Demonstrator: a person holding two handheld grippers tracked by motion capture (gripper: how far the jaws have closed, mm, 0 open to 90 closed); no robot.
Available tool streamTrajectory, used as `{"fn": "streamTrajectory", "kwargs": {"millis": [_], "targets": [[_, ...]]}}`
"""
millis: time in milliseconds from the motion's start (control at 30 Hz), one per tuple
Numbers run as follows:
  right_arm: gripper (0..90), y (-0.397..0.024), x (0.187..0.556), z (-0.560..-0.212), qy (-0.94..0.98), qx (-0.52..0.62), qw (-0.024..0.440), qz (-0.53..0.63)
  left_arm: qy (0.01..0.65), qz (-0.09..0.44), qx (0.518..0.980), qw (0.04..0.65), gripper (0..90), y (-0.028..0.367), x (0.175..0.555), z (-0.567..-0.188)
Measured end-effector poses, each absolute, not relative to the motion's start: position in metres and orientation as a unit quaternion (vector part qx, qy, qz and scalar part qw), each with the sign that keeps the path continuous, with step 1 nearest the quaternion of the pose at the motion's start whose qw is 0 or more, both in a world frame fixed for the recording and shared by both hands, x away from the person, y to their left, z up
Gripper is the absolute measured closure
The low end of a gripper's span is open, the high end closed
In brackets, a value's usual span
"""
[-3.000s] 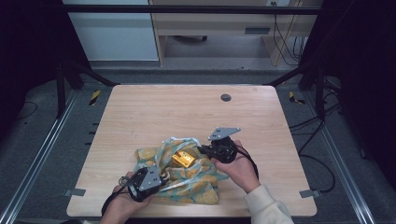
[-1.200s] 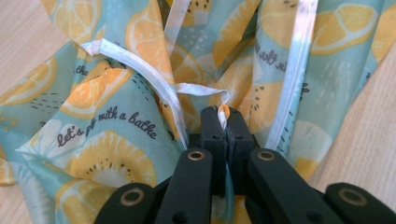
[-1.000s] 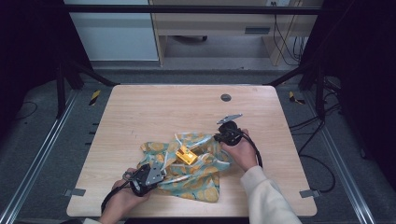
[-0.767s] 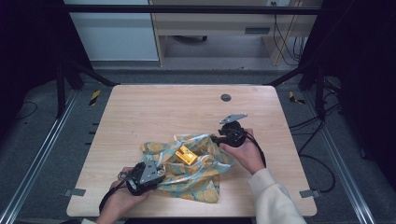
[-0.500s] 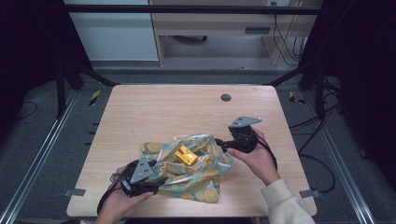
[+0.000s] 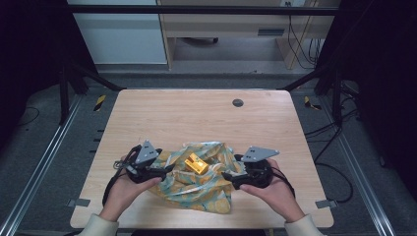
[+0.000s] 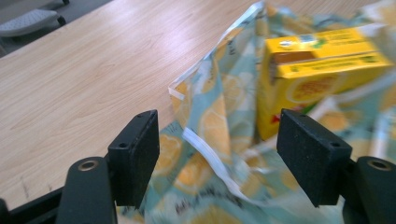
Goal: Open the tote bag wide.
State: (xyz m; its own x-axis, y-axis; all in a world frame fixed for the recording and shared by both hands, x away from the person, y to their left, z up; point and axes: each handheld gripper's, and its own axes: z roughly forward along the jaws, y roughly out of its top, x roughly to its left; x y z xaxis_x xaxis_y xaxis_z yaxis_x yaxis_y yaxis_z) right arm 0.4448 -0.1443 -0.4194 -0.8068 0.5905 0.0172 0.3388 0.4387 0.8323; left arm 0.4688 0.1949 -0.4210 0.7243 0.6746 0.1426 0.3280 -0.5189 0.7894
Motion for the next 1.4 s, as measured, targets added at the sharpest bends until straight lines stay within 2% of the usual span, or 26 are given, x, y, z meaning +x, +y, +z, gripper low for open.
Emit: {"fn": "streamTrajectory", "kwargs": {"millis": [133, 233, 300, 367, 433, 567, 667, 733, 1000, 1400], "targets": [[19.6, -0.123, 0.451, -0.432, 0.849, 0.264, 0.122, 0.441, 0.303, 0.215, 0.845, 0.386, 30.0, 0.189, 0.478, -0.436], [34.7, -0.114, 0.45, -0.441, 0.86, 0.252, 0.117, 0.429, 0.308, 0.21, 0.847, 0.379, 31.4, 0.187, 0.48, -0.448], [50.0, -0.112, 0.445, -0.445, 0.865, 0.239, 0.111, 0.427, 0.311, 0.206, 0.851, 0.371, 34.4, 0.185, 0.482, -0.455], [65.6, -0.112, 0.439, -0.447, 0.872, 0.232, 0.108, 0.418, 0.317, 0.201, 0.854, 0.361, 42.6, 0.184, 0.484, -0.459], [77.0, -0.112, 0.433, -0.451, 0.877, 0.229, 0.1, 0.411, 0.32, 0.195, 0.857, 0.353, 49.6, 0.181, 0.484, -0.462], [89.0, -0.115, 0.422, -0.457, 0.893, 0.21, 0.097, 0.386, 0.32, 0.22, 0.856, 0.342, 70.3, 0.182, 0.482, -0.461], [90.0, -0.118, 0.418, -0.461, 0.901, 0.204, 0.089, 0.372, 0.336, 0.225, 0.846, 0.348, 79.2, 0.189, 0.483, -0.46], [90.0, -0.119, 0.417, -0.465, 0.909, 0.208, 0.08, 0.351, 0.345, 0.227, 0.84, 0.351, 81.6, 0.194, 0.484, -0.461], [90.0, -0.126, 0.412, -0.474, 0.922, 0.22, 0.058, 0.313, 0.356, 0.23, 0.851, 0.31, 85.4, 0.205, 0.493, -0.471], [90.0, -0.137, 0.409, -0.477, 0.923, 0.235, 0.05, 0.299, 0.361, 0.228, 0.852, 0.304, 88.3, 0.214, 0.498, -0.476]]}}
